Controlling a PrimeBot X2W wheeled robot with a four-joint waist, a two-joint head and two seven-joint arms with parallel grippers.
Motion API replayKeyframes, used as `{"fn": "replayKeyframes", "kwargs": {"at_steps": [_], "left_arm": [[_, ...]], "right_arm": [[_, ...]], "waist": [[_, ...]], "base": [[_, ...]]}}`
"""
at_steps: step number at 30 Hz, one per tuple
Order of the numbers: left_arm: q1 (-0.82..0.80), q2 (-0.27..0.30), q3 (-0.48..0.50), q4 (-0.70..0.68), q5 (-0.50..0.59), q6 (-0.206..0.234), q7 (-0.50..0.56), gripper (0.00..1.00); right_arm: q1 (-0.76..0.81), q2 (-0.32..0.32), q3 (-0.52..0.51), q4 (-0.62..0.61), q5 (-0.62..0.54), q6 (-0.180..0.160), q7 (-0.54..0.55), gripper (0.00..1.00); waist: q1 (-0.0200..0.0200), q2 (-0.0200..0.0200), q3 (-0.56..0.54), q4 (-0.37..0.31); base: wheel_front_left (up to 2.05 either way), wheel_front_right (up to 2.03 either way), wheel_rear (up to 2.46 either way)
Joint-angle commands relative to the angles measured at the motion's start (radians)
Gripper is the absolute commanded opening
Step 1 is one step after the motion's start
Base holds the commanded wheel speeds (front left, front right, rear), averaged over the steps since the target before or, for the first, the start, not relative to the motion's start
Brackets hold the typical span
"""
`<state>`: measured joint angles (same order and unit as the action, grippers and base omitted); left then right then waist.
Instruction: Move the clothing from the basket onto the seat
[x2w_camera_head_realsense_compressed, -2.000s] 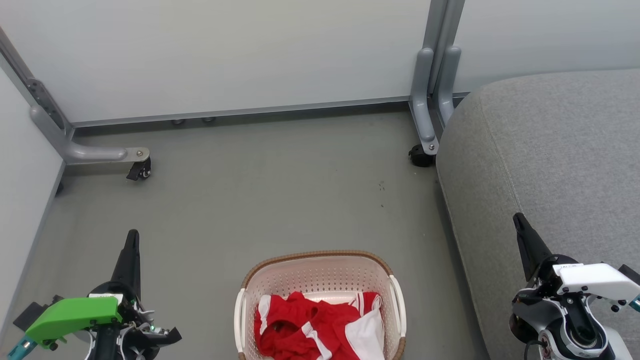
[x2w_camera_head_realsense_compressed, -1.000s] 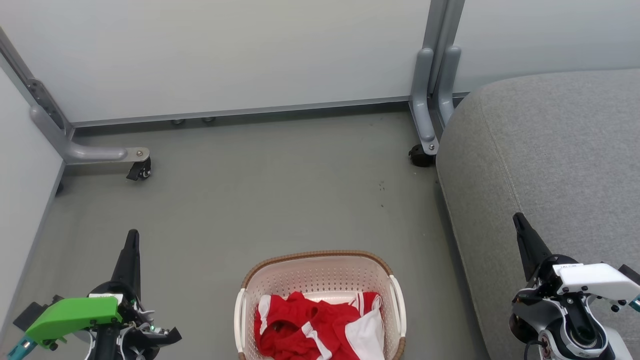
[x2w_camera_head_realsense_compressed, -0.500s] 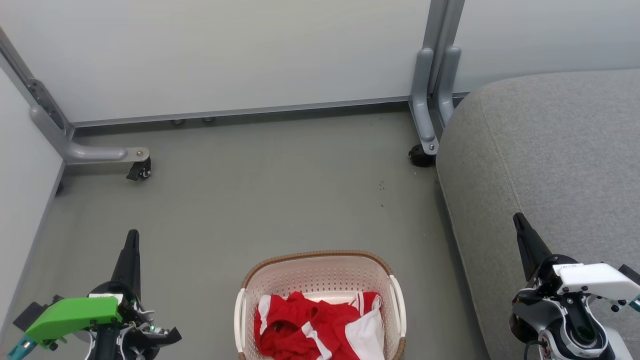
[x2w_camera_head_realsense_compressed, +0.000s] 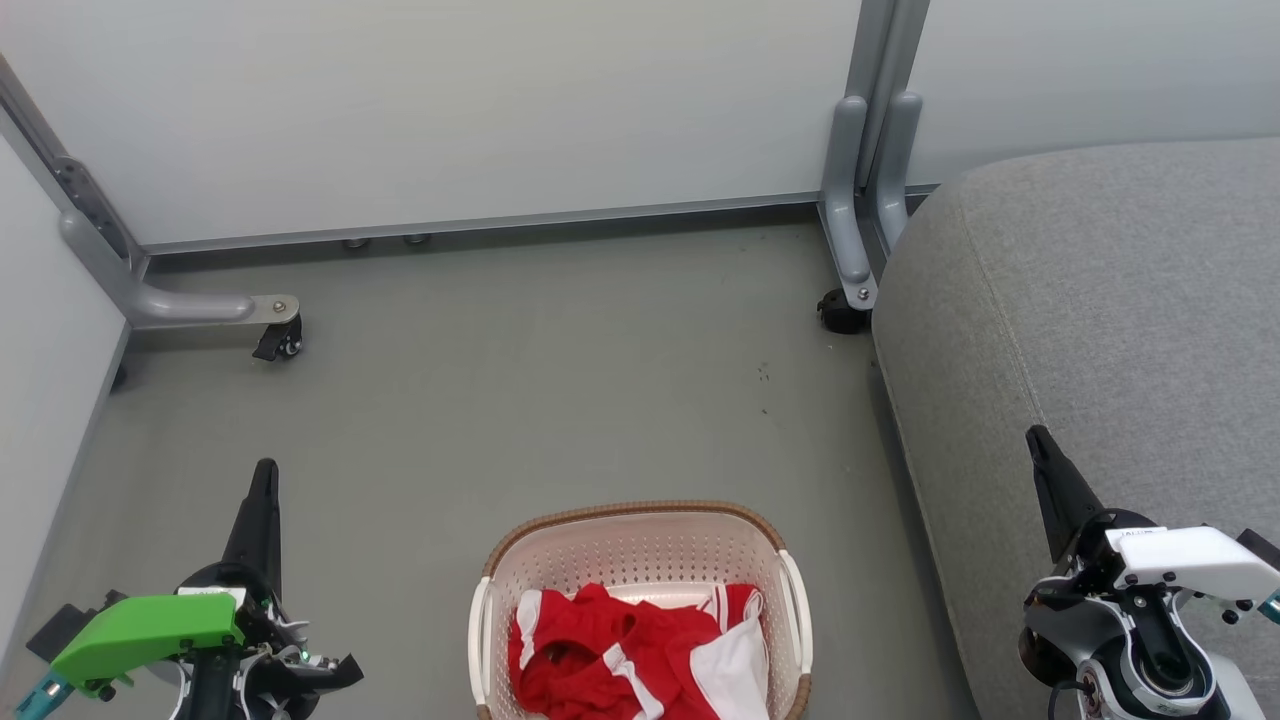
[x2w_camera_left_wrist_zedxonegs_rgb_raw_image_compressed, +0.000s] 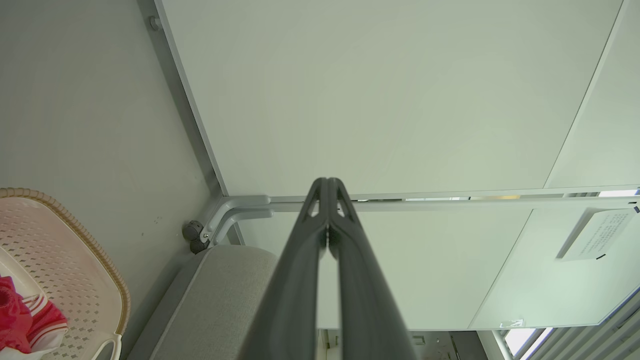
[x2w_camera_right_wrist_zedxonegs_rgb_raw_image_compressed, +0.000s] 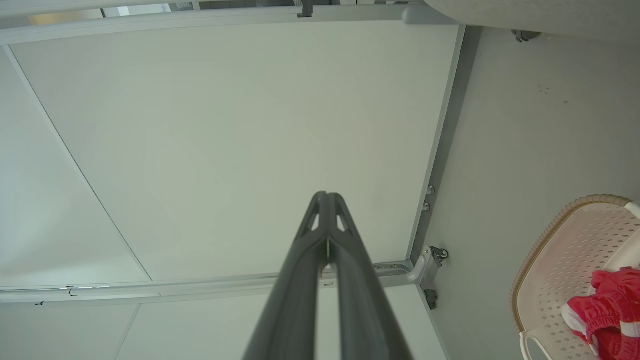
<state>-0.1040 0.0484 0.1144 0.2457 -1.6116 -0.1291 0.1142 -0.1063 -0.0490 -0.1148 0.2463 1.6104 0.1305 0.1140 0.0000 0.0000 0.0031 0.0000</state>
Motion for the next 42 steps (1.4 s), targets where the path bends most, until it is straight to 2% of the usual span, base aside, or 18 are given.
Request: {"fn": "replayKeyframes", "kwargs": {"at_steps": [1,5,6,13,19,32,42], "left_arm": [[-0.012,0.004,0.002,-0.002,-0.003,-0.005,0.003,0.00],[-0.012,0.004,0.002,-0.002,-0.003,-0.005,0.003,0.00],[0.000,0.000,0.000,0.000,0.000,0.000,0.000,1.00],[0.015,-0.004,-0.027,0.020,0.014,0.001,-0.022,1.00],[0.015,0.000,-0.055,0.019,0.073,0.000,-0.052,1.00],[0.035,-0.002,-0.073,-0.037,0.375,0.000,-0.110,1.00],[0.052,-0.001,-0.092,-0.075,0.562,0.035,-0.148,1.00]], "right_arm": [[-0.006,-0.002,0.000,-0.003,0.005,0.000,0.003,0.00],[-0.006,-0.002,0.000,-0.003,0.005,0.000,0.003,0.00],[0.000,0.000,0.000,0.000,0.000,0.000,0.000,1.00],[0.018,0.005,0.014,0.021,-0.024,0.000,-0.022,1.00],[0.023,0.005,0.025,0.015,-0.097,0.000,-0.052,1.00],[0.042,0.000,0.054,-0.025,-0.438,0.000,-0.110,1.00],[0.060,0.001,0.065,-0.072,-0.647,0.000,-0.149,1.00]], "waist": [[0.0000,0.0000,0.000,0.000],[0.0000,0.0000,0.000,0.000],[0.0000,0.0000,0.000,0.000],[0.0000,0.0000,0.000,0.000],[0.0000,0.0000,0.000,-0.001],[0.0000,0.0000,-0.001,-0.004],[0.0000,0.0000,-0.002,-0.005]], "base": [[0.00,0.00,0.00],[0.00,0.00,0.00],[0.00,0.00,0.00],[0.00,0.00,0.00],[0.00,0.00,0.00],[0.00,0.00,0.00],[0.00,0.00,0.00]]}}
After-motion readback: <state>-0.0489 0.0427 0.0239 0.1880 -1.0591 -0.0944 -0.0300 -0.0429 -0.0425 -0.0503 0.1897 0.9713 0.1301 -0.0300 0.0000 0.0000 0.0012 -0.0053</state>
